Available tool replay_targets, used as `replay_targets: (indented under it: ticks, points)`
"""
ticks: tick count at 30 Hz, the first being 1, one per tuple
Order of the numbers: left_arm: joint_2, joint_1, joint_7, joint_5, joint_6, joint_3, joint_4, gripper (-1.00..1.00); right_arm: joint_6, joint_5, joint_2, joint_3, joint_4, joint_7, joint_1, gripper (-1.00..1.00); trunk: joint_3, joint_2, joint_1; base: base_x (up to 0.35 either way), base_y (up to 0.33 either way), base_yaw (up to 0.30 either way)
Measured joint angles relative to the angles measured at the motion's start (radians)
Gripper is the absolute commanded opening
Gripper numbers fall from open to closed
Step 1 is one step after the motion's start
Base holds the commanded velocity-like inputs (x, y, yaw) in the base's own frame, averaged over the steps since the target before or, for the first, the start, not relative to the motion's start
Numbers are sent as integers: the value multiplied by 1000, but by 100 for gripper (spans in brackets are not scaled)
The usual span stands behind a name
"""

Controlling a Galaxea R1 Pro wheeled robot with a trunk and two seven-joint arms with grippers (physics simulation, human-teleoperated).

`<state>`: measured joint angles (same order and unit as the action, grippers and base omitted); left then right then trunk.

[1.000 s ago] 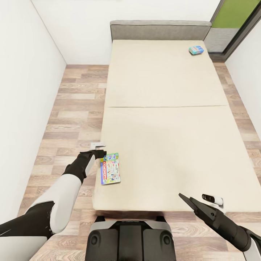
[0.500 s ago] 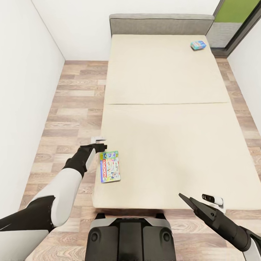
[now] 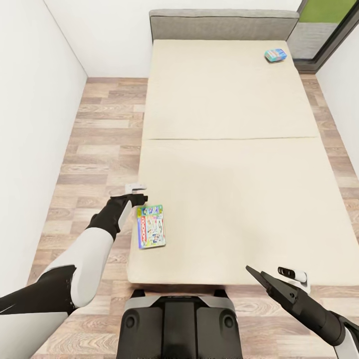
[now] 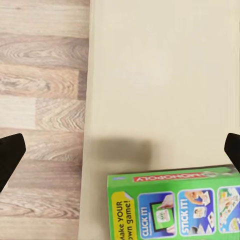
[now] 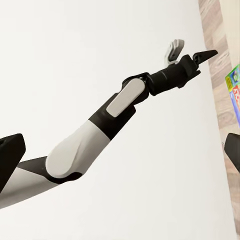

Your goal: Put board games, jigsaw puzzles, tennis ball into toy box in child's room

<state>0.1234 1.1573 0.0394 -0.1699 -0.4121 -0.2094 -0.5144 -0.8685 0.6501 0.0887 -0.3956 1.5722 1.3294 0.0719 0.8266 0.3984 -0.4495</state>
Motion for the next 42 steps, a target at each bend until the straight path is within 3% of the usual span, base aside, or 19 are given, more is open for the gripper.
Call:
replay_targets:
  ticks: [42]
  points:
    - [1, 1, -6, -1, 9, 0, -12, 100, 2, 0, 0, 0, 0, 0, 0, 100, 69, 0, 0, 0, 0, 0]
